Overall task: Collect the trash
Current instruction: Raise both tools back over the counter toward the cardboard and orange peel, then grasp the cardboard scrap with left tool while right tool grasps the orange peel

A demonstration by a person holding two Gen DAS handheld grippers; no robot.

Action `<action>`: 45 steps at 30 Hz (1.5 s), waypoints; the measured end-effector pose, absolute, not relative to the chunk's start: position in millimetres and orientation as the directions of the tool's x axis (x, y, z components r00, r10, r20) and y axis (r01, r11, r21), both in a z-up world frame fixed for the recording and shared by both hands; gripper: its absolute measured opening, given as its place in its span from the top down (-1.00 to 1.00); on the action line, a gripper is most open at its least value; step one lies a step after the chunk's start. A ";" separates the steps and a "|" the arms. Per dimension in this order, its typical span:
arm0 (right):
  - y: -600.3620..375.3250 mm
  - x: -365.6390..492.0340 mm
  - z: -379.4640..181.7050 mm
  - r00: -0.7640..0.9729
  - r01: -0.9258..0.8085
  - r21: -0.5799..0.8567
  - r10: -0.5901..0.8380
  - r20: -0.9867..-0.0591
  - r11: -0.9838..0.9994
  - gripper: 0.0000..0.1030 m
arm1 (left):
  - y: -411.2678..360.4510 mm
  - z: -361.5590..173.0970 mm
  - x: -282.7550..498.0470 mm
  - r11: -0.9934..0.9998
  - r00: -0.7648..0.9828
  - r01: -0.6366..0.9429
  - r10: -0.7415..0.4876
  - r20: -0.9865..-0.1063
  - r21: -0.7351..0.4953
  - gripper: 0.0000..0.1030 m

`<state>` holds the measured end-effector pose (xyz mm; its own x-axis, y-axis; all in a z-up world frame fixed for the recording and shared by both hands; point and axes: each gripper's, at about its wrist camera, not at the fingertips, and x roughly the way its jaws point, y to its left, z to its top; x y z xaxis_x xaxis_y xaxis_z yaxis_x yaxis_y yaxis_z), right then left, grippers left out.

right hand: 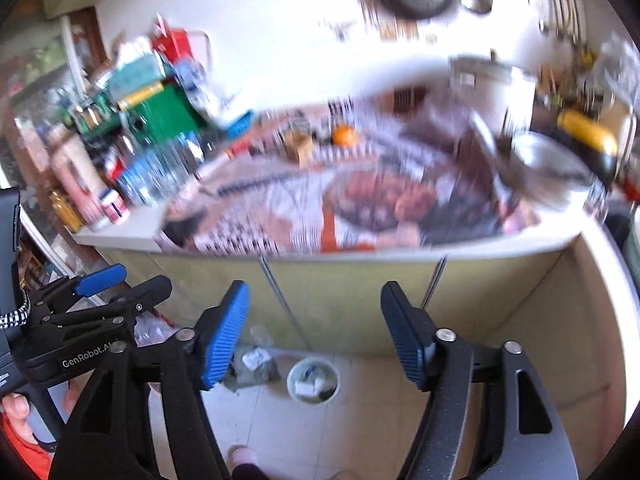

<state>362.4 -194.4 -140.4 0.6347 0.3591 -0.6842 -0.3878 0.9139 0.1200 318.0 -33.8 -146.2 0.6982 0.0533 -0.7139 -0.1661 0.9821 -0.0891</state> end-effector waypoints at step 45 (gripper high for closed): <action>-143.0 573.1 -122.5 0.680 -0.106 0.080 0.131 -0.722 0.991 -0.99 | 67.7 -130.0 568.7 1.000 0.702 -0.030 0.018 -0.712 -0.005 -0.66</action>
